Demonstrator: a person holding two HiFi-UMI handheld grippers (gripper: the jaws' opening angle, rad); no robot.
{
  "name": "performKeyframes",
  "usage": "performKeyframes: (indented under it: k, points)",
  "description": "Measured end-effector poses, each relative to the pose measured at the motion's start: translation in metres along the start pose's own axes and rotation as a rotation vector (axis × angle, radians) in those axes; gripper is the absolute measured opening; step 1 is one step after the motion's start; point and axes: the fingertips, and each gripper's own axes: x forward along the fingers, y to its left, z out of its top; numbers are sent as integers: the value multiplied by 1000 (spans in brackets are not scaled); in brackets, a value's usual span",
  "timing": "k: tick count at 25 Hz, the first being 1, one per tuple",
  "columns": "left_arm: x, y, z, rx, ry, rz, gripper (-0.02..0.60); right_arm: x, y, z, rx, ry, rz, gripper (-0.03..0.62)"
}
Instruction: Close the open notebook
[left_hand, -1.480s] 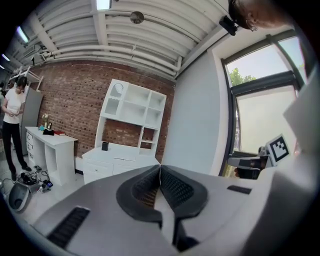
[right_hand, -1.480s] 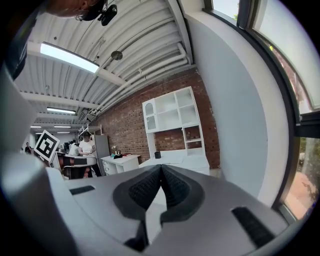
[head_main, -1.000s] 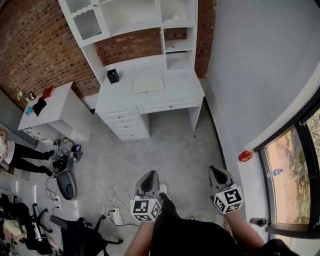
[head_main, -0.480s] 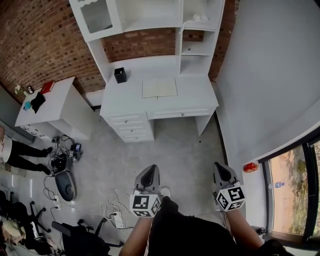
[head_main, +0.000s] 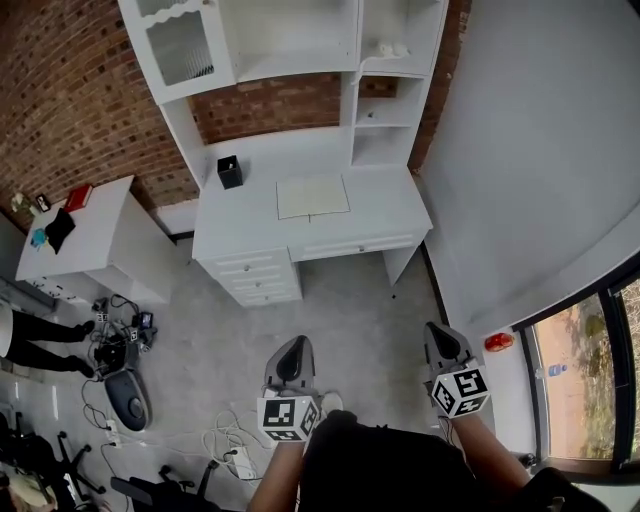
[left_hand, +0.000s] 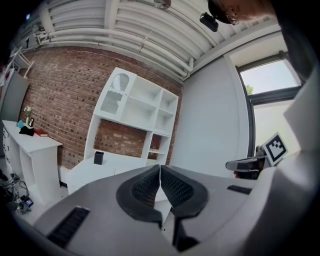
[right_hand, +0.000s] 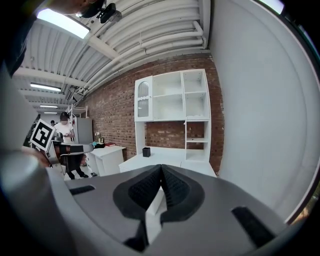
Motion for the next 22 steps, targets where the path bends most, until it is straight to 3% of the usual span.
performKeyframes:
  k: [8, 17, 22]
  points:
    - [13, 46, 12, -10, -13, -14, 8, 46, 21, 10, 20, 20, -10, -2]
    - [18, 95, 5, -50, -14, 64, 8, 90, 34, 7, -41, 61, 41, -2]
    - [37, 110, 7, -24, -5, 97, 8, 130, 33, 13, -55, 37, 93, -2]
